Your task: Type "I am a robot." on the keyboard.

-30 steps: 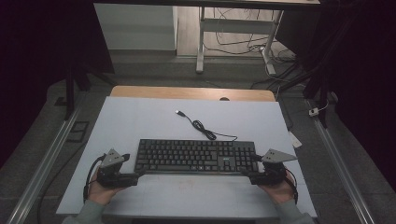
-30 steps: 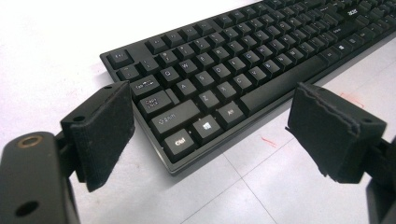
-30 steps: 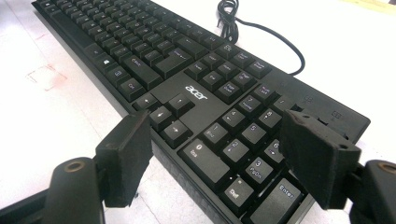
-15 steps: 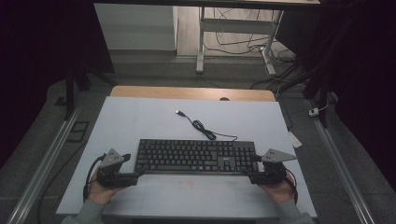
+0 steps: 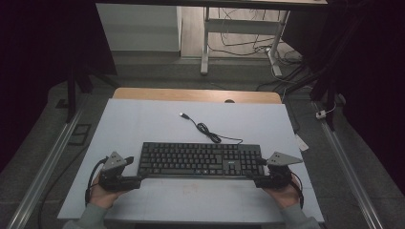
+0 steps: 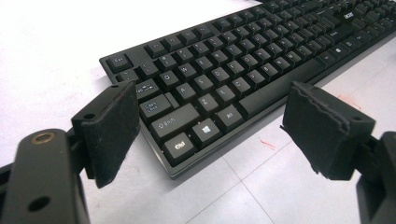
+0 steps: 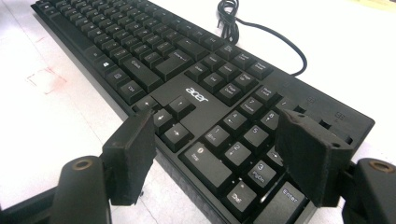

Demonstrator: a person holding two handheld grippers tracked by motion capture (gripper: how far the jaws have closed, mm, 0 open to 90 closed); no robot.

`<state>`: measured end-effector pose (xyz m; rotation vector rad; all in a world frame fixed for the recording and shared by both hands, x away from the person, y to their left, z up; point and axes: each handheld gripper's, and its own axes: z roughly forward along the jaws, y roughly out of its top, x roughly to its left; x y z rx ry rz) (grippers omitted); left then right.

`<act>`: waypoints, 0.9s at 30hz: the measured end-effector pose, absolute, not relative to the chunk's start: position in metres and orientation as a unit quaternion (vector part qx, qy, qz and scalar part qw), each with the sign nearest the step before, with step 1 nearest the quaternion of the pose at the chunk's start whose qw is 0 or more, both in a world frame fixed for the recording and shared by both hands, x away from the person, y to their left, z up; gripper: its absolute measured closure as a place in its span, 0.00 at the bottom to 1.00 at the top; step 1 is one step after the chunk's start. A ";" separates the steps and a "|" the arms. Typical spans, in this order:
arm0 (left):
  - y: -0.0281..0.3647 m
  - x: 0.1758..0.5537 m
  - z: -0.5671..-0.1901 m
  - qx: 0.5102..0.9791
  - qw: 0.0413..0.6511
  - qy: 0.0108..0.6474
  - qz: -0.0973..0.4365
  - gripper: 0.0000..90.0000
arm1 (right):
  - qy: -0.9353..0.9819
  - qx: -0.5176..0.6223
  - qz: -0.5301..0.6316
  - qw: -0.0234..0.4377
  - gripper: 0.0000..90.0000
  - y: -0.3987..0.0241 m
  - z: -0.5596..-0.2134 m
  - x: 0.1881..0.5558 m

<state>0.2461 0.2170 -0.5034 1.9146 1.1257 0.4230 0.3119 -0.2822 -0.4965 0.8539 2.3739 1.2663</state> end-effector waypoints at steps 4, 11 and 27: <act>0.217 0.247 -0.503 0.766 0.426 0.451 0.169 0.22 | 0.831 0.298 0.442 0.160 0.33 -0.279 -0.496 0.312; 0.216 0.248 -0.503 0.765 0.424 0.453 0.169 0.24 | 0.830 0.295 0.446 0.158 0.34 -0.273 -0.495 0.314; 0.215 0.251 -0.504 0.766 0.419 0.457 0.169 0.28 | 0.831 0.283 0.458 0.139 0.46 -0.247 -0.492 0.320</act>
